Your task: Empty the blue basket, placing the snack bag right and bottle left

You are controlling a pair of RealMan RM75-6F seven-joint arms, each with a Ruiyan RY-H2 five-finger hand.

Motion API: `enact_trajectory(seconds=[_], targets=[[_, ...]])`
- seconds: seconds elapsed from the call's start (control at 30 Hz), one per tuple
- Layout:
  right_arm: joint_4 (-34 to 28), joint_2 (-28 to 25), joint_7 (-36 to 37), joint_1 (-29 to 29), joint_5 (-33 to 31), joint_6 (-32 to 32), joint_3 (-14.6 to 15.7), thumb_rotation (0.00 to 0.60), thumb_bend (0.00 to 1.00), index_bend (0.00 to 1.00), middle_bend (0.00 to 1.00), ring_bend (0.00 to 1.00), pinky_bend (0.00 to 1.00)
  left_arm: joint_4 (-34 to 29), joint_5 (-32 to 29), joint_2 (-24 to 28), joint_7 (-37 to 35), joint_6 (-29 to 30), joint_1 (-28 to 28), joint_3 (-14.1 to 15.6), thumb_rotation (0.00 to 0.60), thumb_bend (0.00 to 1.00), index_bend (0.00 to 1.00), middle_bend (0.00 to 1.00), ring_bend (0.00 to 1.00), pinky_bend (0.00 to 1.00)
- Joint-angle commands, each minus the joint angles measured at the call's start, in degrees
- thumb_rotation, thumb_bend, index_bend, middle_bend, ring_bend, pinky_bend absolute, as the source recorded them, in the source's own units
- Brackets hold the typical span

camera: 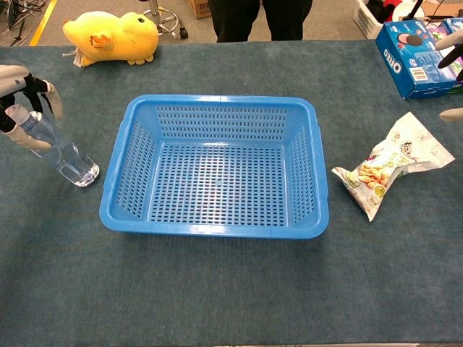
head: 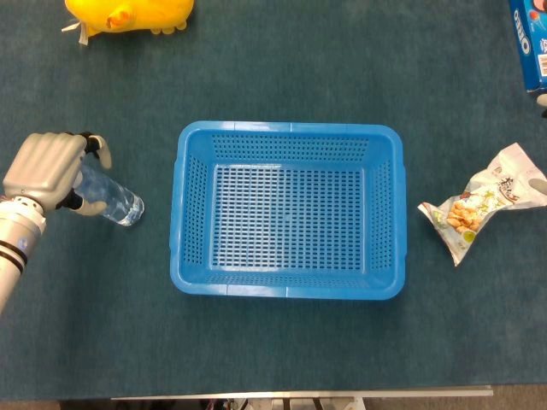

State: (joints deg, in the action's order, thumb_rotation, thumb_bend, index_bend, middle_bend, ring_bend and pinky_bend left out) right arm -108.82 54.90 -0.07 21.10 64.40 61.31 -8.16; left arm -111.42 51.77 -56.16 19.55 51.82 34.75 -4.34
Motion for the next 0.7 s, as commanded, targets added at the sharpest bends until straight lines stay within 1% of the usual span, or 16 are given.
enact_trajectory(seconds=[0.03,0.1,0.2,0.3,0.33,0.47,0.6,0.7], targets=[[0.0,0.0,0.0,-0.1,0.0,0.1,0.0,0.6,0.0,0.22,0.32,0.36,0.61,-1.0,0.6,0.5,0.7,0.8,0.0,0.5,0.6,0.13,0.32,0.18,0.22,0.63],[-0.1,-0.1,0.1,-0.2,0.1,0.3,0.0,0.6,0.0,0.22,0.32,0.36,0.61,-1.7,1.3,0.6,1.1,1.9,-0.2,0.5,0.6,0.13,0.28,0.13,0.17,0.58],[-0.3,-0.4,0.3,-0.5,0.1,0.7,0.0,0.6,0.0,0.23,0.32,0.36,0.61,-3.4,3.3,1.0,0.4,4.8,-0.9,-0.2,0.6,0.13,0.25,0.09,0.12,0.5],[-0.6,-0.7,0.5,-0.8,0.3,1.2,0.0,0.6,0.0,0.23,0.32,0.36,0.61,-4.6,6.7,1.3,-0.5,8.6,-2.0,-1.2,0.6,0.13,0.24,0.09,0.12,0.48],[-0.8,-0.9,0.6,-1.0,0.4,1.6,-0.1,0.6,0.0,0.23,0.32,0.36,0.61,-5.0,8.4,1.4,-0.7,10.8,-2.7,-1.6,0.6,0.13,0.24,0.1,0.12,0.47],[-1.5,-1.8,1.0,-1.7,0.9,2.8,-0.2,0.6,0.0,0.23,0.32,0.36,0.61,-5.8,14.1,1.1,-0.7,18.8,-5.1,-3.0,0.6,0.13,0.28,0.16,0.14,0.47],[-2.6,-2.9,2.0,-3.0,2.4,5.2,-0.5,0.6,0.0,0.25,0.33,0.36,0.61,-5.7,19.8,-0.8,-0.7,27.3,-8.1,-4.1,0.6,0.13,0.4,0.29,0.24,0.48],[-2.8,-3.3,3.3,-4.1,4.7,7.5,-0.6,0.6,0.0,0.28,0.35,0.36,0.61,-5.4,22.4,-1.7,-0.6,30.1,-9.7,-3.6,0.6,0.13,0.44,0.34,0.27,0.5]])
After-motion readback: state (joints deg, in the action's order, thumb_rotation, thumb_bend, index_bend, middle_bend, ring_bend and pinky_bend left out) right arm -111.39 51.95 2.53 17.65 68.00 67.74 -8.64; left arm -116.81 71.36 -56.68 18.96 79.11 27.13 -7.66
